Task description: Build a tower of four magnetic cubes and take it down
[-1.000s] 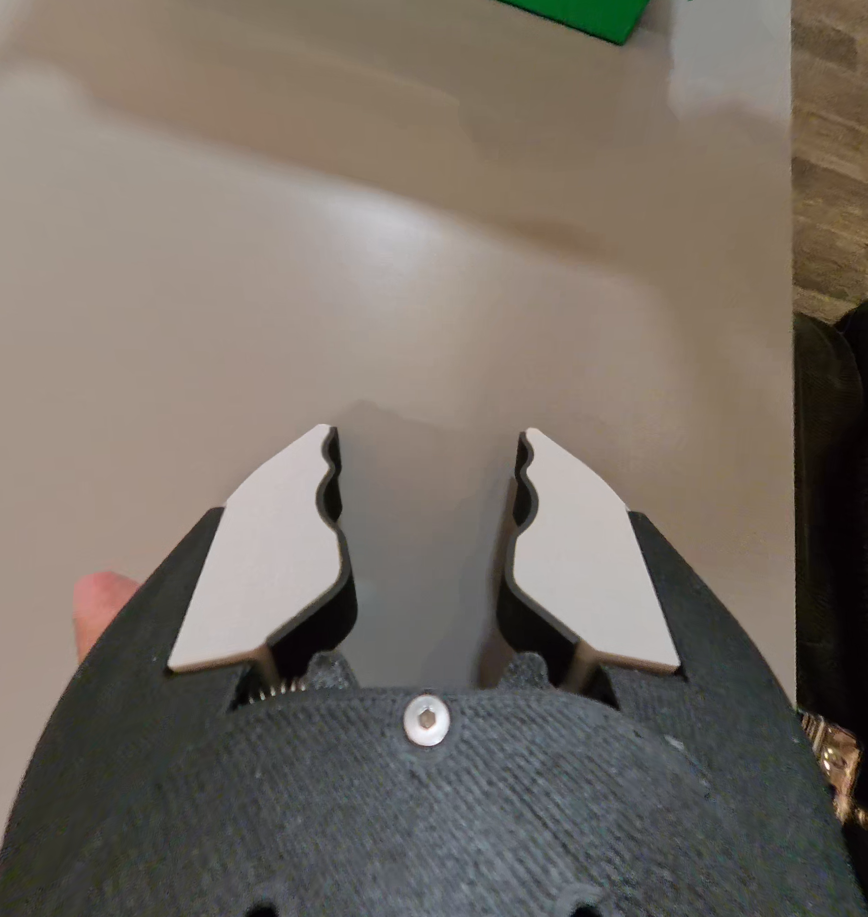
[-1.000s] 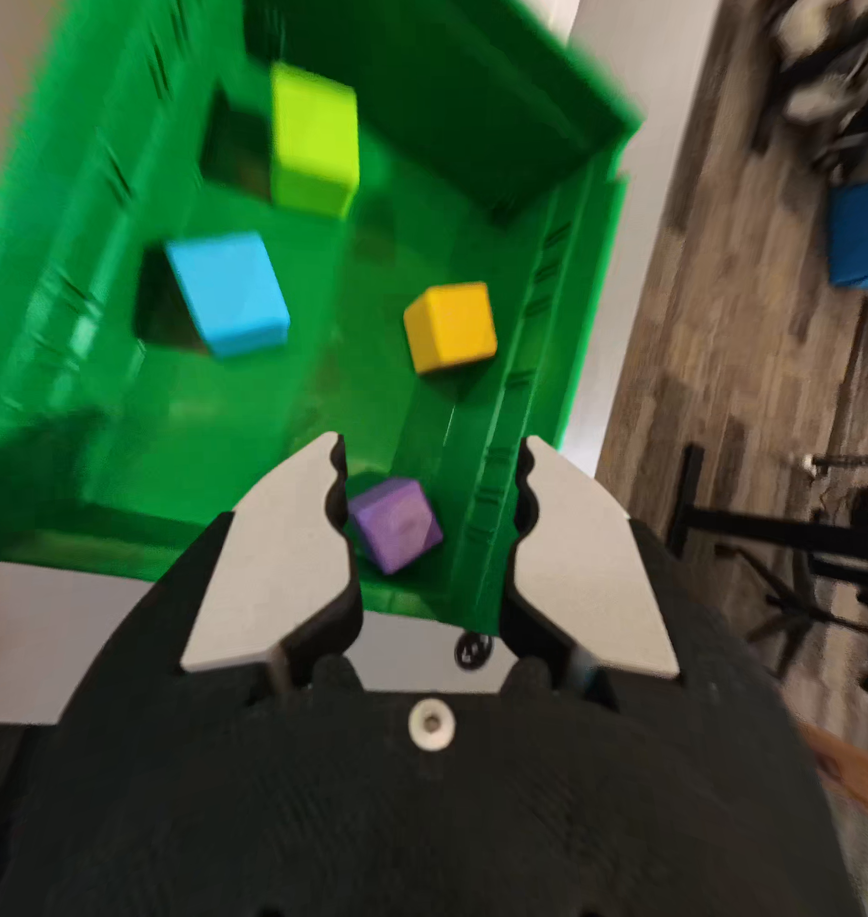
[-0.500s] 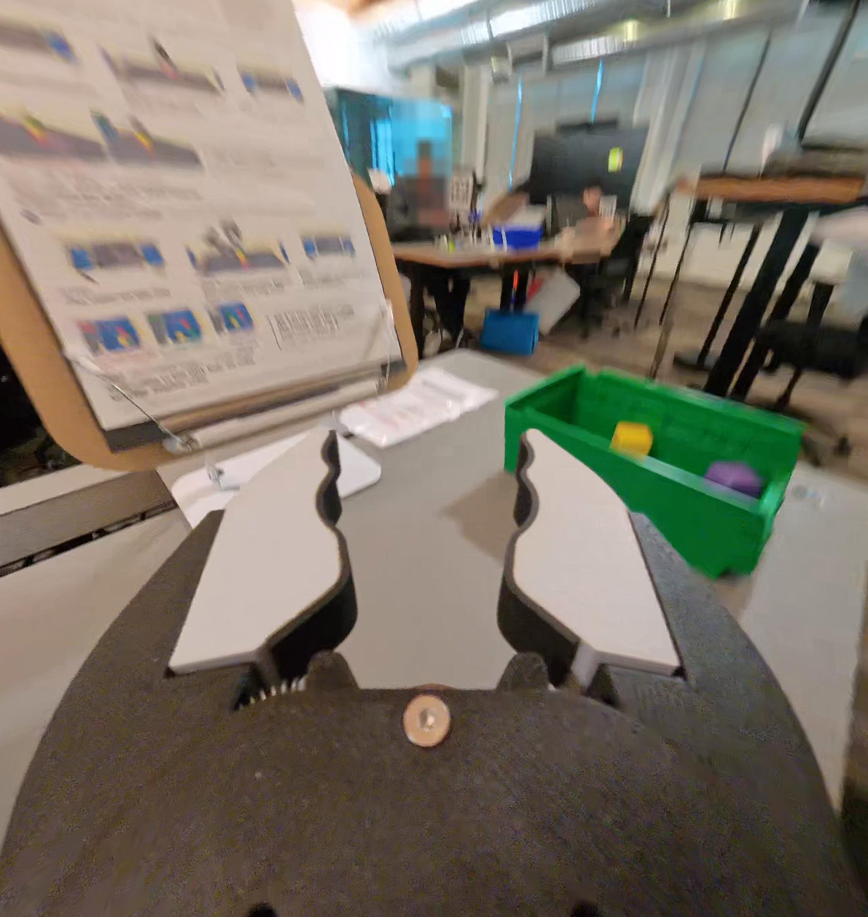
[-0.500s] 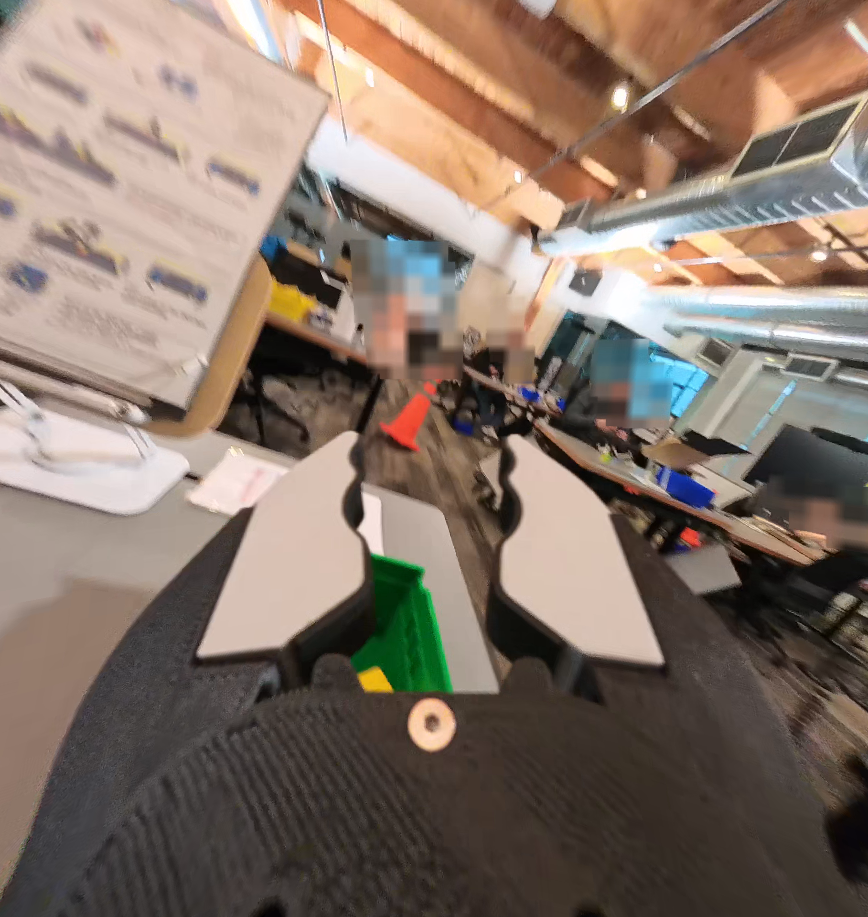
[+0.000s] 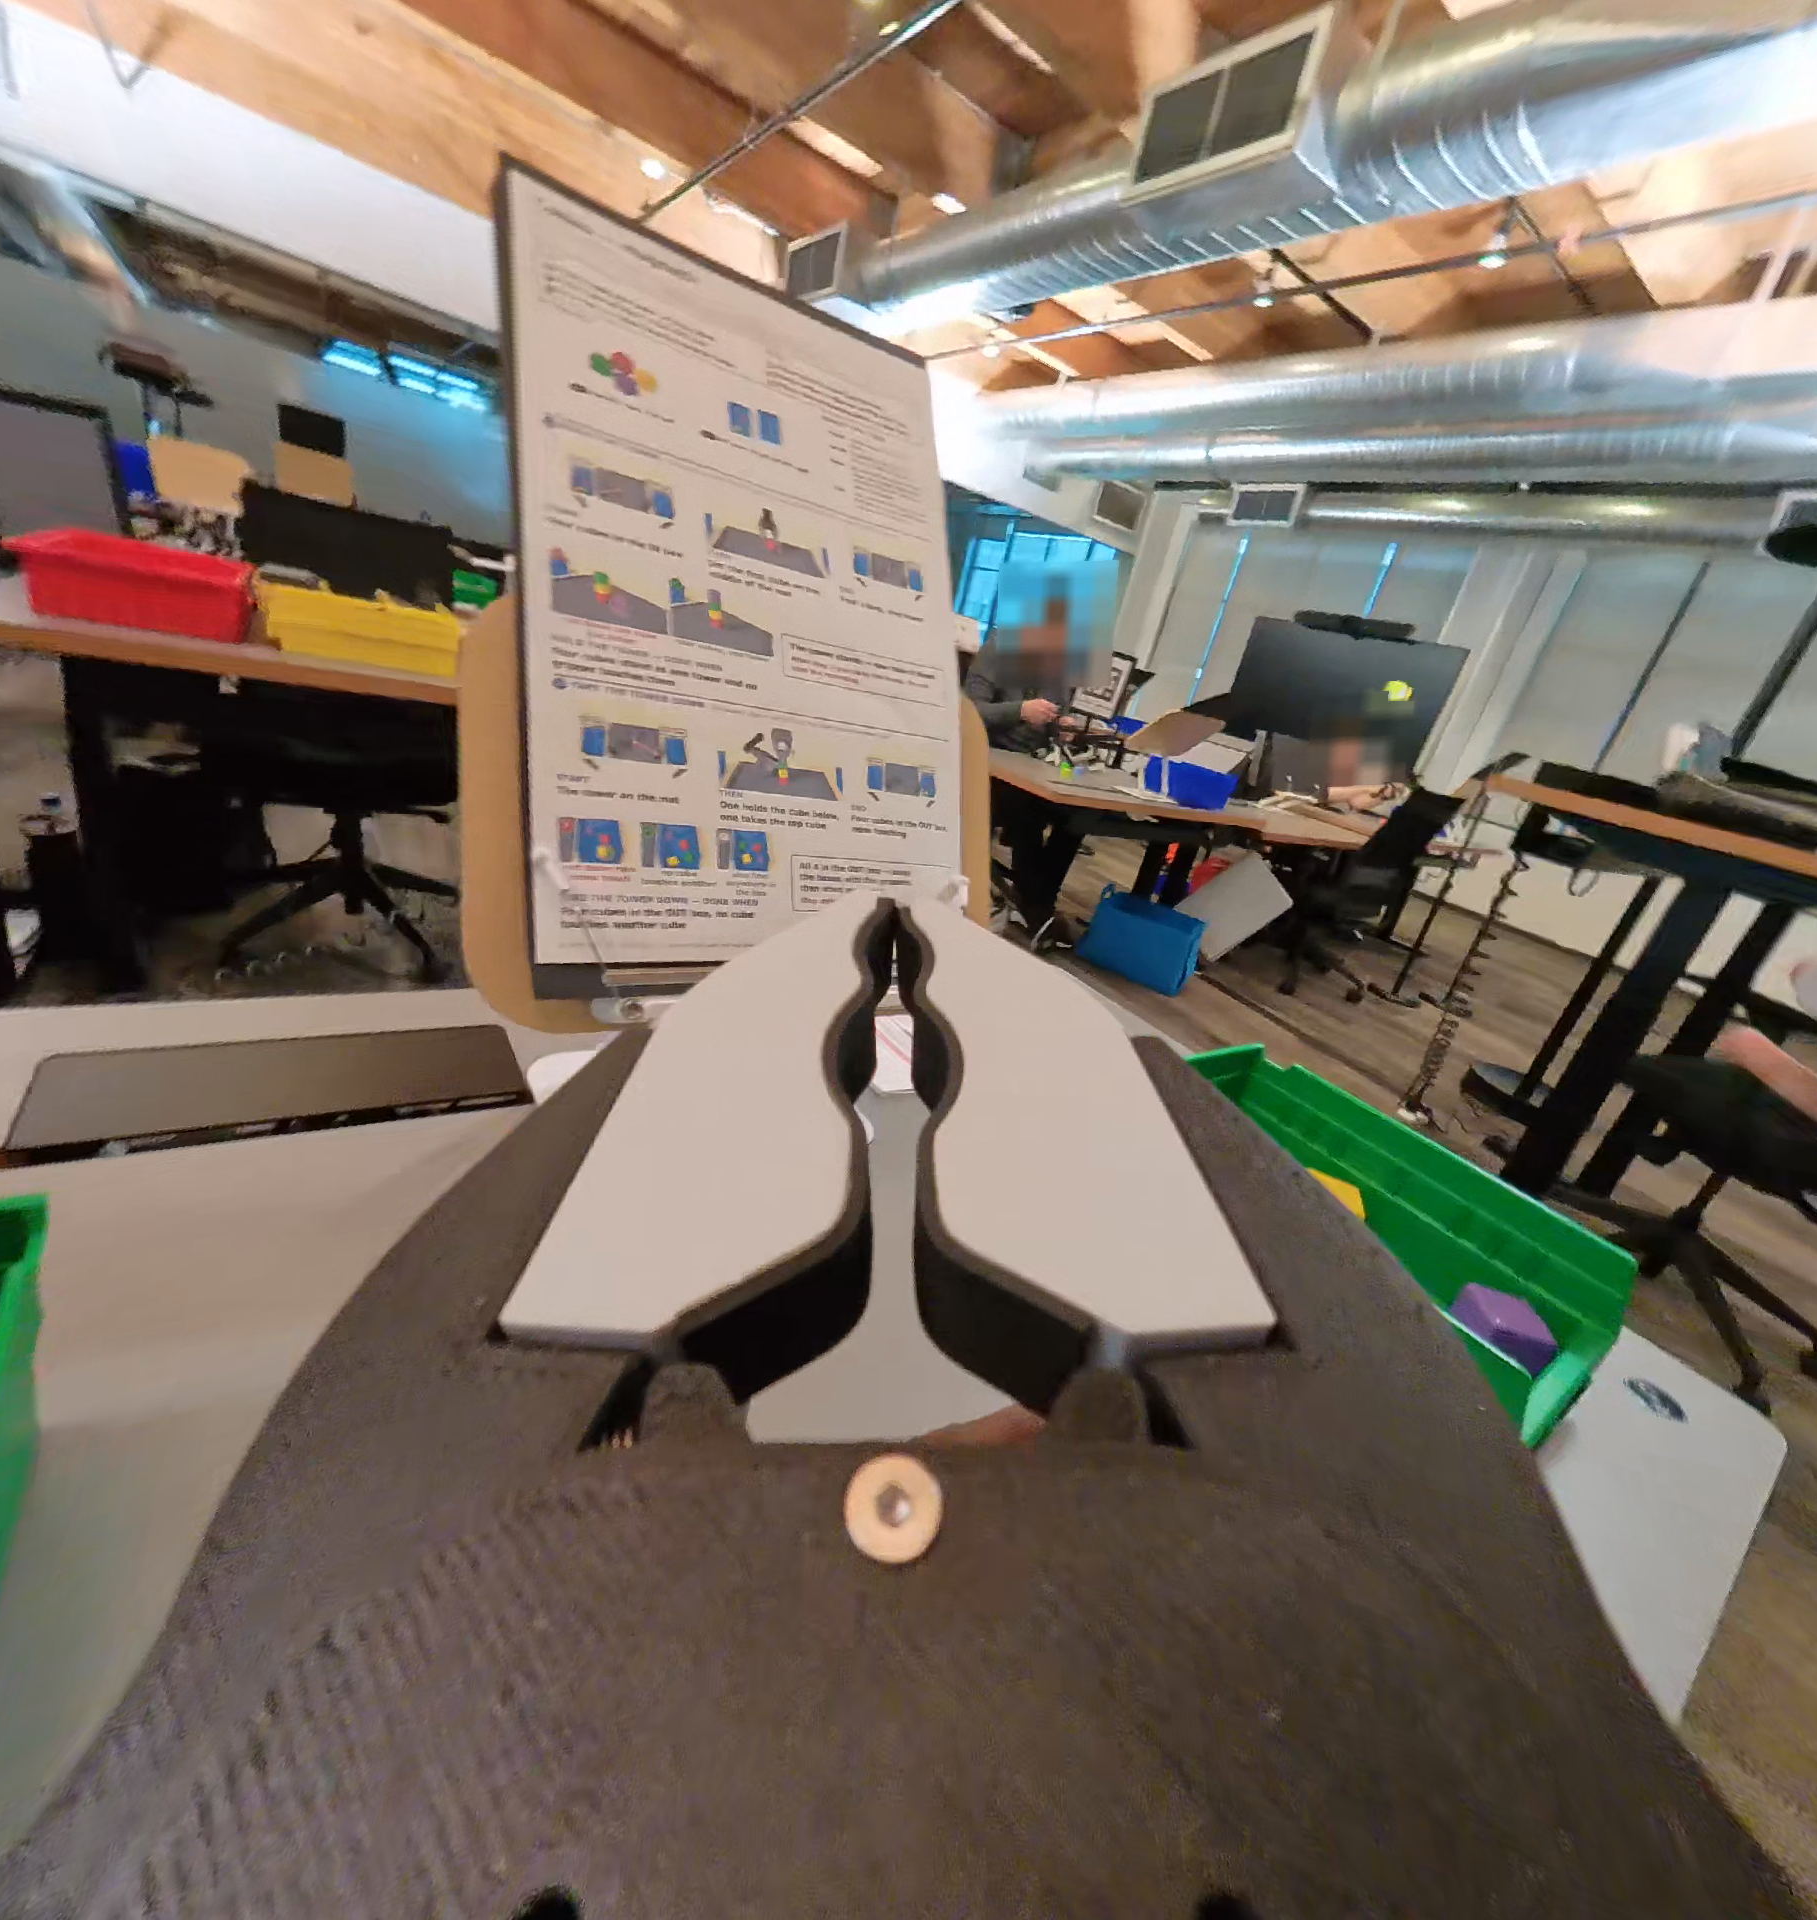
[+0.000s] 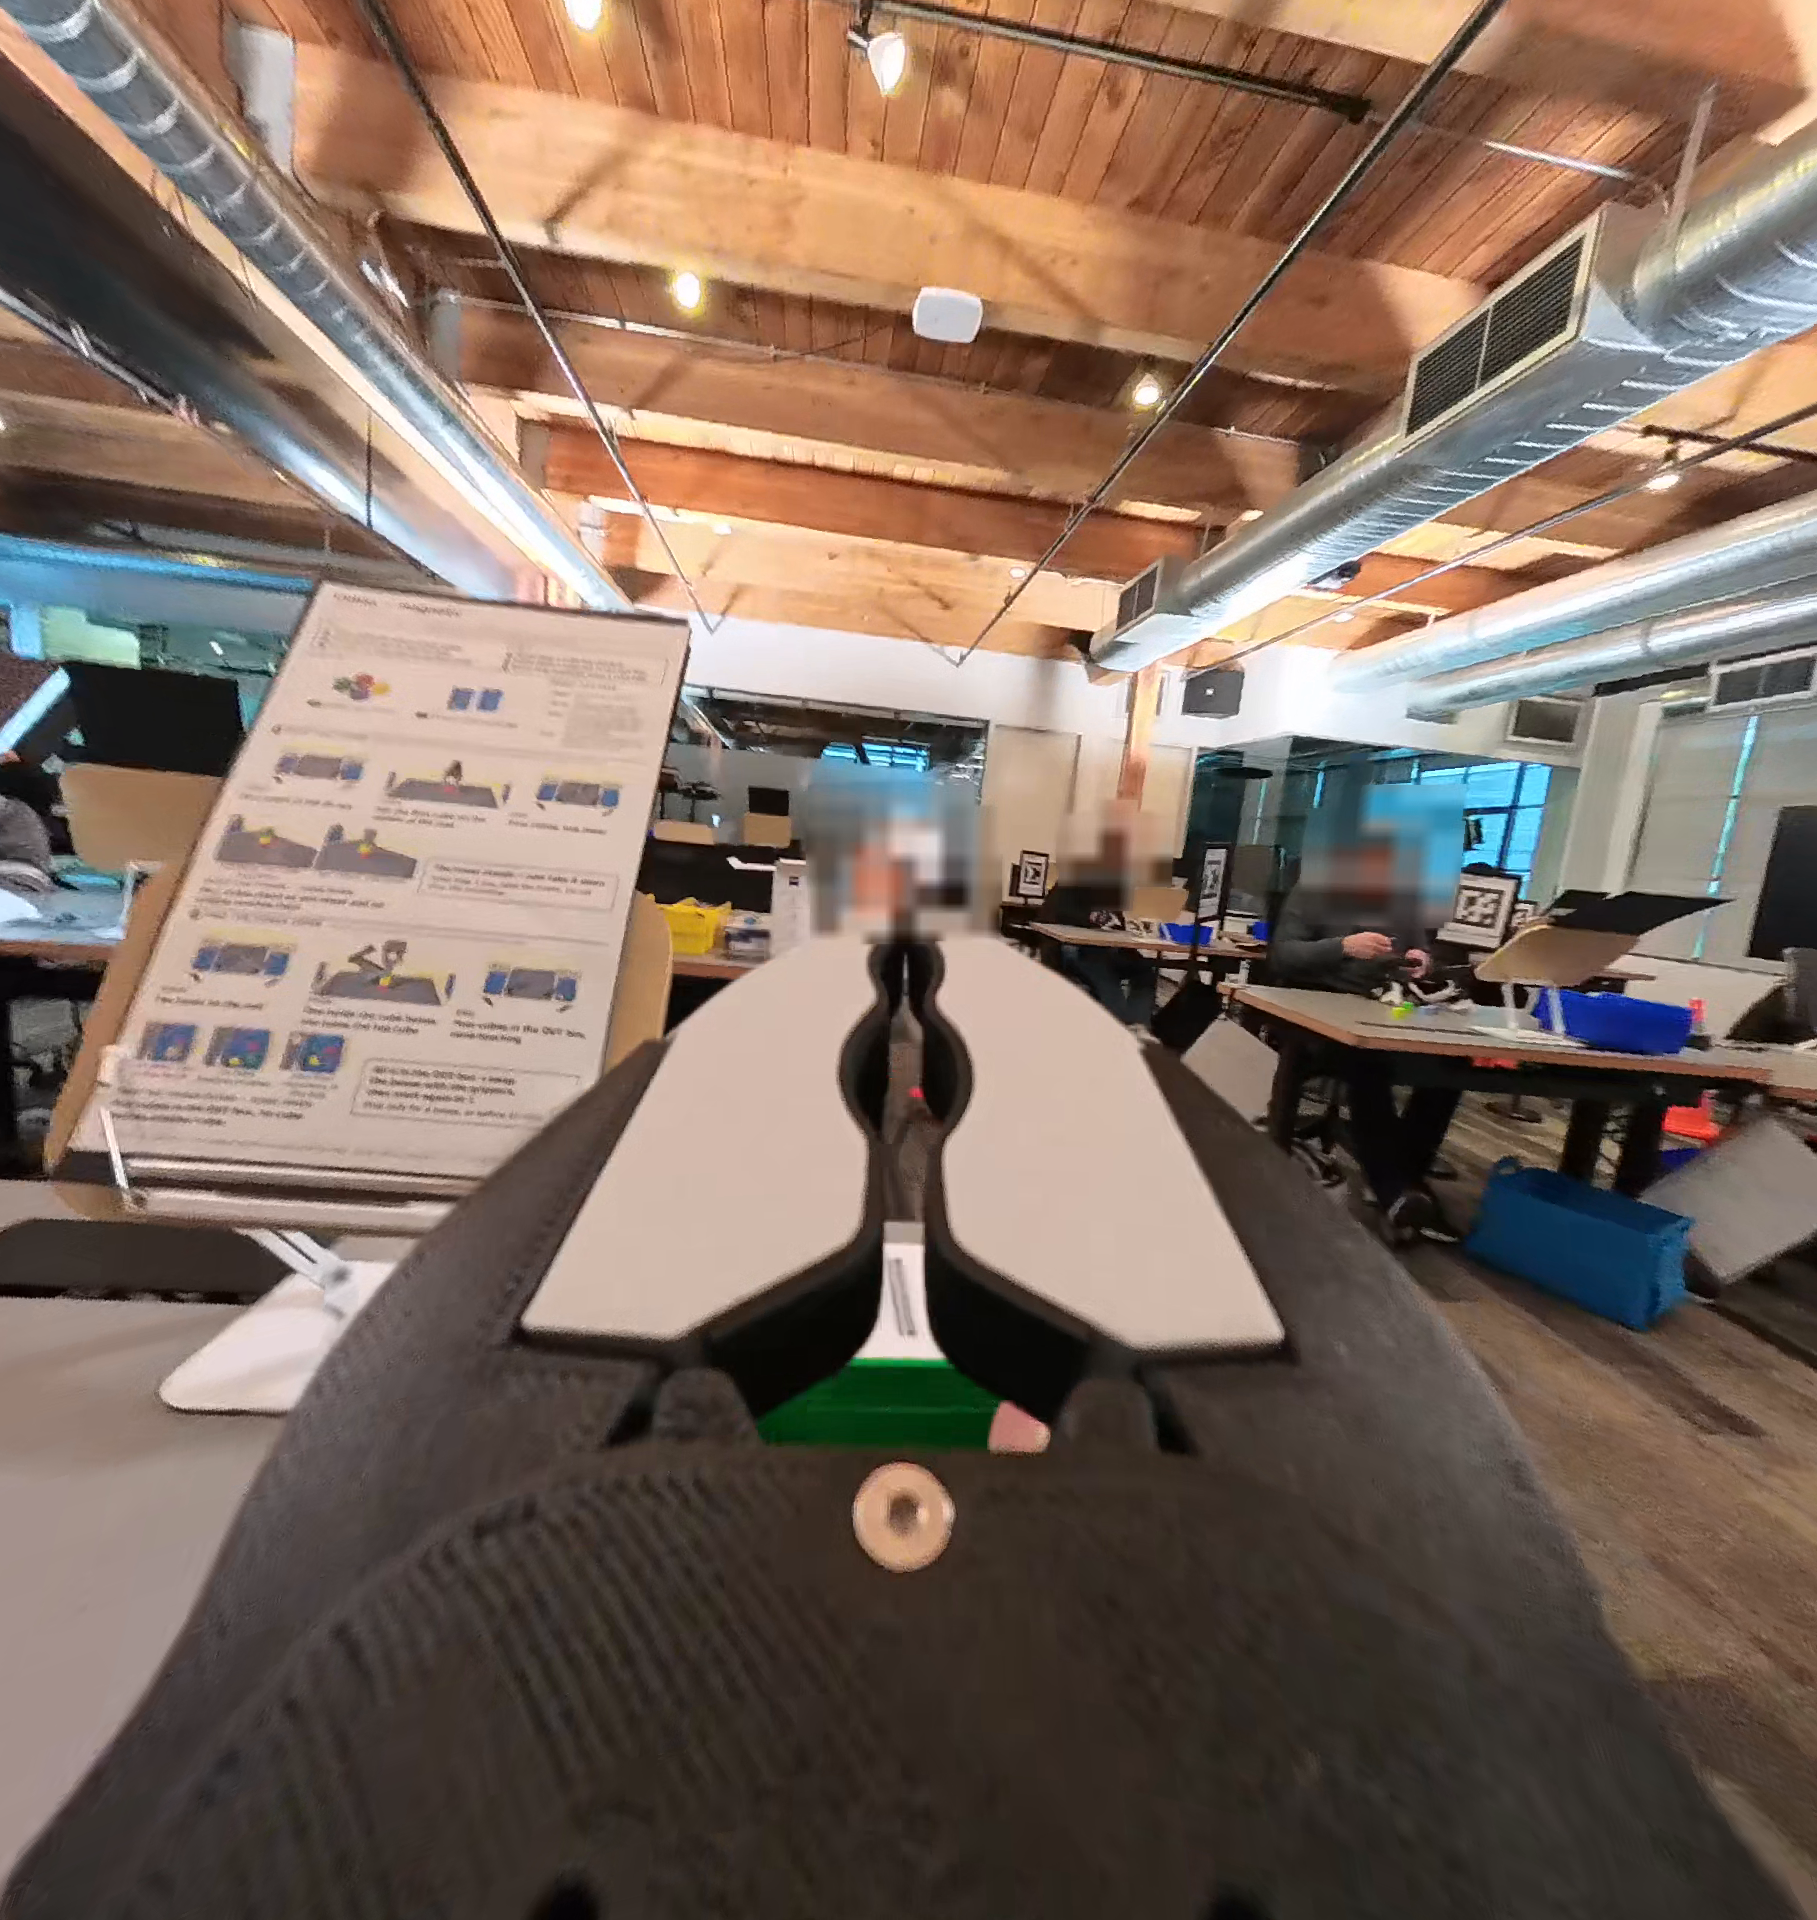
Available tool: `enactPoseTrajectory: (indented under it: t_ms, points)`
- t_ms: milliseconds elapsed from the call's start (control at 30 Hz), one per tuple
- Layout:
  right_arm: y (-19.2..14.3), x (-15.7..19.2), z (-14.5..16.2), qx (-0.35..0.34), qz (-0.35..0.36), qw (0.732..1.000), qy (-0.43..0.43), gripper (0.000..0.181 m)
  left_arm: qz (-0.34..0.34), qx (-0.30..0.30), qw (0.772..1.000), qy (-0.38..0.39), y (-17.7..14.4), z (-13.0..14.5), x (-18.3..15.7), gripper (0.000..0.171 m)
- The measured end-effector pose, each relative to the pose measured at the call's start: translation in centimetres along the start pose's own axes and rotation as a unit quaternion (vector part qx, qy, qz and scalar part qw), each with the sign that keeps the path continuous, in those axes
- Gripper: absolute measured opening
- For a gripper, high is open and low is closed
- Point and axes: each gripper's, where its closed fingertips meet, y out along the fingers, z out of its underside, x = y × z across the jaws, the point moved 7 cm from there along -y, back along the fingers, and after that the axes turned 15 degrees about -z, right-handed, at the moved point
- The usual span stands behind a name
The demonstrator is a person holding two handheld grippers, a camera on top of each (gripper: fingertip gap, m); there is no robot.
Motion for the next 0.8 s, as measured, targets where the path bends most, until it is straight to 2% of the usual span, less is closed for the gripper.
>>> enactPoseTrajectory:
  t_ms: [133, 267, 400, 467, 600, 800]
  points:
    - [-0.2, -0.3, -0.4, -0.022, -0.004, 0.997, 0.078, 0.0, -0.032, -0.003, 0.999, 0.025, -0.1, -0.8, 0.6, 0.0]
    - [-0.3, -1.7, 0.2, 0.007, 0.029, 0.991, 0.129, 0.0, -0.077, -0.022, 0.996, 0.034, -0.1, -1.1, 0.6, 0.0]
    - [-0.5, -2.6, 0.4, 0.001, 0.014, 0.985, 0.17, 0.0, -0.089, -0.047, 0.991, 0.086, -0.4, -0.5, 0.0, 0.0]
    - [-0.5, -2.8, 0.5, 0.008, 0.001, 0.984, 0.177, 0.0, -0.084, -0.033, 0.99, 0.111, -0.3, 0.0, -0.4, 0.0]
    - [-0.7, -2.6, 0.2, 0.002, -0.01, 0.987, 0.163, 0.0, -0.06, -0.005, 0.996, 0.061, -0.1, 0.4, -0.7, 0.0]
    - [-1.2, -2.7, -0.6, -0.05, 0.0, 0.978, 0.201, 0.0, -0.081, -0.002, 0.997, -0.01, 0.1, 0.0, 0.7, 0.001]
